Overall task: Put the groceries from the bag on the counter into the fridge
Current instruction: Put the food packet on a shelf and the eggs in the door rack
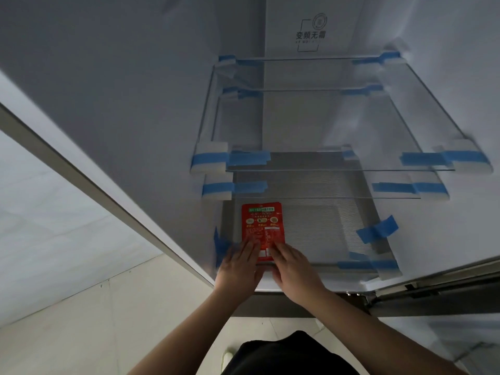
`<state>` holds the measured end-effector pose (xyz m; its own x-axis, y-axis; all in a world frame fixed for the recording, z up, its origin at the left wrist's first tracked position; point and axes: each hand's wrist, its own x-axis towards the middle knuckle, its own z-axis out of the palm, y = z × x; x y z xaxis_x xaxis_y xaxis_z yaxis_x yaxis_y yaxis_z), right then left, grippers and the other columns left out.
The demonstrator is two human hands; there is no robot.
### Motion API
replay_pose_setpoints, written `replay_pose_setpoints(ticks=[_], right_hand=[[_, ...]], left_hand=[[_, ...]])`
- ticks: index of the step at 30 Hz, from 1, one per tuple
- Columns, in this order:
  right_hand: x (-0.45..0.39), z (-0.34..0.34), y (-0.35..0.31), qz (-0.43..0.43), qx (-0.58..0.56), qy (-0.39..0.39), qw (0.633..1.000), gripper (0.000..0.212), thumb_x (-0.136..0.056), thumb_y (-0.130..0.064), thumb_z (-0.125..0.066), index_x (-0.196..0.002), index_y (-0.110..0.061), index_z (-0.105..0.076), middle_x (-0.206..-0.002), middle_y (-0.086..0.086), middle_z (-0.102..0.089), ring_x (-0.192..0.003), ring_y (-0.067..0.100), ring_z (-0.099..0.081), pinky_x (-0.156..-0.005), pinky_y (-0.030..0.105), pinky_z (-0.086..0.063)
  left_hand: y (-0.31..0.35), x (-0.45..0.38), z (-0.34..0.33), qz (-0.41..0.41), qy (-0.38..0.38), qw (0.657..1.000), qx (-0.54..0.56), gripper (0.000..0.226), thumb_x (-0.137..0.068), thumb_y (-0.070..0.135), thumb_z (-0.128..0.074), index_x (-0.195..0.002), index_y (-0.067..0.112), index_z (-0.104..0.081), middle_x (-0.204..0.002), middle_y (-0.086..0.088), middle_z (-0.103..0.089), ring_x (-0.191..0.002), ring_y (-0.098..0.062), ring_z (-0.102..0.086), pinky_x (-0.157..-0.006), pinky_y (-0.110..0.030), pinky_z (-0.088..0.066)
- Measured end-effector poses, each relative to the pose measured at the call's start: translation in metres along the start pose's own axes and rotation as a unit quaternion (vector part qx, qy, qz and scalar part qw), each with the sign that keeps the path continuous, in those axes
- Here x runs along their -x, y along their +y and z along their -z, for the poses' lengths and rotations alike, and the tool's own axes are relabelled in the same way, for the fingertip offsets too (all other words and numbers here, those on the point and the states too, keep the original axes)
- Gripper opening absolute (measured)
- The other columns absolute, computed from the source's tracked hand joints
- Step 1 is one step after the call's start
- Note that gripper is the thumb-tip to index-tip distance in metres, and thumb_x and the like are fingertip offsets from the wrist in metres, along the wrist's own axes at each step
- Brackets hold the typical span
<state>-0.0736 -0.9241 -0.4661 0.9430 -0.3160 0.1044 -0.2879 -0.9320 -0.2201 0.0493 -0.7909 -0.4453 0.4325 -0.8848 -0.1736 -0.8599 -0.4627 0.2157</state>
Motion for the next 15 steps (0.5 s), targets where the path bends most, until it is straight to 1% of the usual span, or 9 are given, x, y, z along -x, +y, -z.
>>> replay_pose_setpoints(ticks=[2,5,6,7,8,9,11,13,15], right_hand=[[-0.005,-0.001,-0.001,0.008,-0.003,0.002,1.000,0.051,-0.083,-0.031,-0.070,-0.129,-0.010,-0.059,-0.131,0.012,-0.059,-0.114,0.026,-0.062,-0.098,0.038,-0.048],[-0.015,0.002,-0.005,0.017,-0.011,0.005,1.000,0.050,-0.085,-0.029,-0.068,-0.130,-0.011,-0.057,-0.131,0.011,-0.059,-0.114,0.025,-0.061,-0.098,0.037,-0.048],[-0.018,0.002,-0.005,0.019,-0.011,0.008,1.000,0.049,-0.084,-0.028,-0.069,-0.129,-0.011,-0.058,-0.130,0.010,-0.059,-0.113,0.024,-0.062,-0.097,0.036,-0.049],[-0.021,0.002,-0.006,0.021,-0.010,0.008,1.000,0.048,-0.083,-0.028,-0.070,-0.127,-0.012,-0.059,-0.128,0.010,-0.060,-0.111,0.024,-0.063,-0.096,0.036,-0.049],[-0.023,0.002,-0.007,0.023,-0.009,0.008,1.000,0.048,-0.083,-0.029,-0.071,-0.126,-0.012,-0.060,-0.127,0.009,-0.061,-0.109,0.023,-0.064,-0.095,0.035,-0.050],[-0.025,0.003,-0.008,0.023,-0.011,0.006,1.000,0.048,-0.083,-0.029,-0.071,-0.126,-0.013,-0.060,-0.126,0.008,-0.061,-0.109,0.022,-0.064,-0.095,0.035,-0.050],[-0.026,0.004,-0.007,0.023,-0.018,0.003,1.000,0.048,-0.083,-0.030,-0.072,-0.127,-0.015,-0.059,-0.125,0.007,-0.061,-0.108,0.021,-0.064,-0.095,0.034,-0.050],[-0.025,0.005,-0.006,0.025,-0.022,0.006,0.999,0.049,-0.080,-0.030,-0.075,-0.125,-0.015,-0.061,-0.123,0.006,-0.063,-0.106,0.020,-0.065,-0.094,0.032,-0.050],[-0.024,0.006,-0.004,0.022,-0.031,0.003,0.999,0.049,-0.082,-0.029,-0.073,-0.127,-0.015,-0.059,-0.127,0.006,-0.061,-0.111,0.021,-0.063,-0.097,0.033,-0.047]], left_hand=[[-0.006,-0.003,0.003,0.004,-0.010,1.000,-0.010,0.058,-0.092,0.048,-0.038,-0.129,0.012,-0.065,-0.130,-0.005,-0.066,-0.124,-0.023,-0.061,-0.101,-0.048,-0.049],[-0.010,-0.009,0.008,0.032,-0.021,0.999,-0.030,0.060,-0.095,0.048,-0.033,-0.134,0.012,-0.060,-0.137,-0.005,-0.062,-0.131,-0.023,-0.054,-0.109,-0.045,-0.039],[-0.010,-0.011,0.009,0.035,-0.016,0.999,-0.034,0.059,-0.098,0.047,-0.032,-0.142,0.013,-0.051,-0.147,-0.005,-0.052,-0.139,-0.022,-0.044,-0.115,-0.043,-0.032],[-0.009,-0.013,0.010,0.035,-0.024,0.999,-0.031,0.059,-0.102,0.047,-0.032,-0.151,0.015,-0.036,-0.157,-0.003,-0.037,-0.147,-0.020,-0.030,-0.120,-0.040,-0.022],[-0.010,-0.014,0.010,0.039,-0.029,0.999,-0.023,0.061,-0.103,0.046,-0.031,-0.156,0.016,-0.021,-0.163,-0.002,-0.022,-0.151,-0.018,-0.017,-0.123,-0.038,-0.014],[-0.010,-0.015,0.010,0.046,-0.026,0.998,-0.017,0.063,-0.104,0.047,-0.030,-0.157,0.017,-0.012,-0.165,0.000,-0.012,-0.153,-0.017,-0.009,-0.124,-0.036,-0.008],[-0.009,-0.015,0.012,0.042,-0.020,0.998,-0.029,0.064,-0.105,0.047,-0.029,-0.158,0.018,-0.007,-0.166,0.000,-0.009,-0.153,-0.016,-0.004,-0.123,-0.035,-0.004],[-0.009,-0.014,0.012,0.042,-0.025,0.999,-0.021,0.064,-0.104,0.047,-0.029,-0.158,0.018,-0.008,-0.166,0.000,-0.010,-0.153,-0.017,-0.004,-0.123,-0.035,-0.003],[-0.009,-0.014,0.012,0.042,-0.017,0.999,-0.008,0.065,-0.104,0.046,-0.033,-0.157,0.017,-0.012,-0.165,-0.002,-0.014,-0.153,-0.019,-0.008,-0.121,-0.035,-0.003]])
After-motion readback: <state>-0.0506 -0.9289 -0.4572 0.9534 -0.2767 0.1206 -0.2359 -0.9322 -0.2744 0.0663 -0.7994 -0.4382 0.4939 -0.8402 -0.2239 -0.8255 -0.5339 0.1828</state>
